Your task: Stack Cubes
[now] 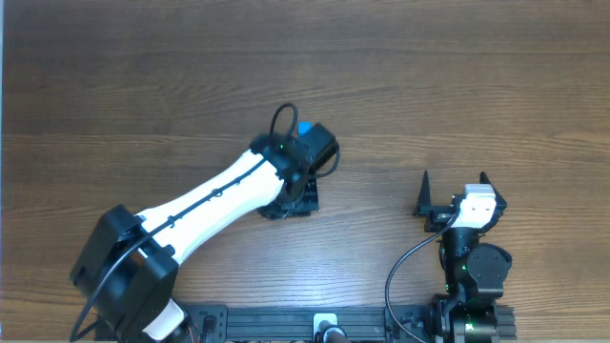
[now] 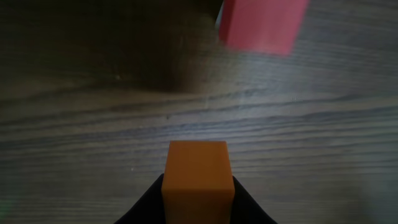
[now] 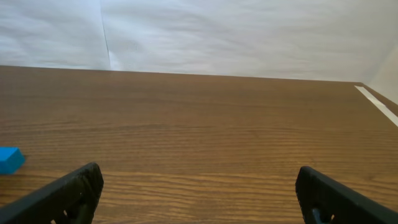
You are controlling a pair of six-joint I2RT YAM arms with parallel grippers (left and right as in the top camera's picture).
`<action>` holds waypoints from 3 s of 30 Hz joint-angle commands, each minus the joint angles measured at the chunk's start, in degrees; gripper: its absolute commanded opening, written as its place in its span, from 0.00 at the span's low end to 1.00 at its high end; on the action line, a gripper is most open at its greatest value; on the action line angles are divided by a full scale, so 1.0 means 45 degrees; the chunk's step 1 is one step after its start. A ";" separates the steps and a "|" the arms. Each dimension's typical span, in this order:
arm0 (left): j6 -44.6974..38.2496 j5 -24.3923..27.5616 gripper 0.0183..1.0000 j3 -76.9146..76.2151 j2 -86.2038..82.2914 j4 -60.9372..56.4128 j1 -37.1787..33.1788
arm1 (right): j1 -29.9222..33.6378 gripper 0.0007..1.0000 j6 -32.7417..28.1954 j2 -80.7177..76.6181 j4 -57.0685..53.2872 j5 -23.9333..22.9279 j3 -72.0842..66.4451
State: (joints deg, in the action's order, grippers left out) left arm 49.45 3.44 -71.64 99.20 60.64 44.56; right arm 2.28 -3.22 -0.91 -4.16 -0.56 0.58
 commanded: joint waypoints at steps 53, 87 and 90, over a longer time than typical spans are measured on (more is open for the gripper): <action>-0.2098 0.0364 0.02 -0.4299 0.3235 0.1715 -0.1049 | 0.0068 0.99 0.0044 0.0117 -0.0034 -0.0078 -0.0058; -0.2142 0.0311 0.02 -0.4299 0.3827 0.1389 -0.1049 | 0.0068 0.99 0.0044 0.0117 -0.0034 -0.0078 -0.0058; -0.2142 0.0311 0.02 -0.4299 0.3827 0.1389 -0.1049 | 0.0068 0.99 0.0044 0.0117 -0.0034 -0.0078 -0.0058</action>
State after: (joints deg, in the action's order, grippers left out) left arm 40.88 4.54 -90.61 115.74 66.85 40.14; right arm 2.28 -3.22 -0.91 -4.16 -0.54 0.58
